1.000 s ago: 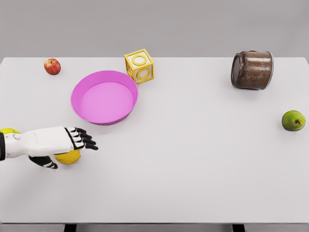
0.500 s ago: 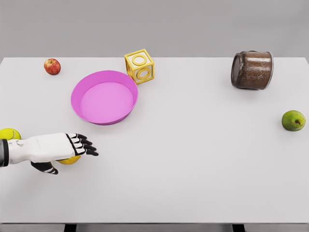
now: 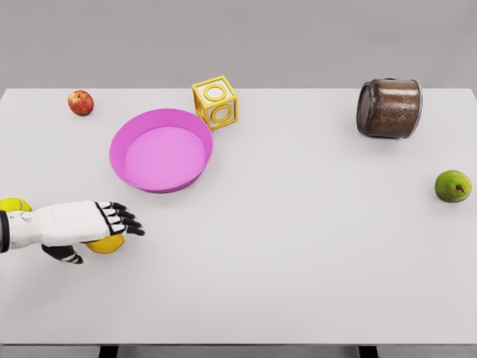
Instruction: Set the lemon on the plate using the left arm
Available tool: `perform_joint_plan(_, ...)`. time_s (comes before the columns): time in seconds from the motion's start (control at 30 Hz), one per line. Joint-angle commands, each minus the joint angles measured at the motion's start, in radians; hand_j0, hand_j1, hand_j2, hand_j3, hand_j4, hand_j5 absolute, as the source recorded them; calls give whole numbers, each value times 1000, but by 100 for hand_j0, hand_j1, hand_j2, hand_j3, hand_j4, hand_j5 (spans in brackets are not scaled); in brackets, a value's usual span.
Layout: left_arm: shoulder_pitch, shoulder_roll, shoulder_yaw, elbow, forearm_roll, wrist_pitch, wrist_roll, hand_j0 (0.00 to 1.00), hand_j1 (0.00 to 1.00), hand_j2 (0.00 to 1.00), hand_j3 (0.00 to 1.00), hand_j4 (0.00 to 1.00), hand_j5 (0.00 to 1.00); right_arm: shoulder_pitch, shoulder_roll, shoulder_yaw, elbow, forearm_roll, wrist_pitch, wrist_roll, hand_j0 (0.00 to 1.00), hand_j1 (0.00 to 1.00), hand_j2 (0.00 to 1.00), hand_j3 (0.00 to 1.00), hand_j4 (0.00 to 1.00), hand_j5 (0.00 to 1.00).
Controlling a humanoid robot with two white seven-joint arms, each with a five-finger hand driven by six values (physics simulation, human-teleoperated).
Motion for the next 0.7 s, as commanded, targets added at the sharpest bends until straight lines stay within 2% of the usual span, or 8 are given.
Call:
perform_joint_plan(0.0,0,1,0,7,0,2,0,100,100,100,100,100,100,0,0,0,1,0,0,0,100,100,100,100,100,100)
perform_joint_plan(0.13,6,1,0,9,0,2,0,94,94,94,94,94,94,0,0,0,-1,-1,0,0,100,100,100,100,100,100)
perform_joint_plan(0.47,0,3,0,33,-2,2,0,94,94,94,94,94,94,0,0,0,1,0,0,0,100,100,100,100,100,100)
perform_joint_plan(0.67,3,1,0,39,0,2,0,88,88,88,88,88,88,0,0,0,-1,0,0,0,100,100,100,100,100,100)
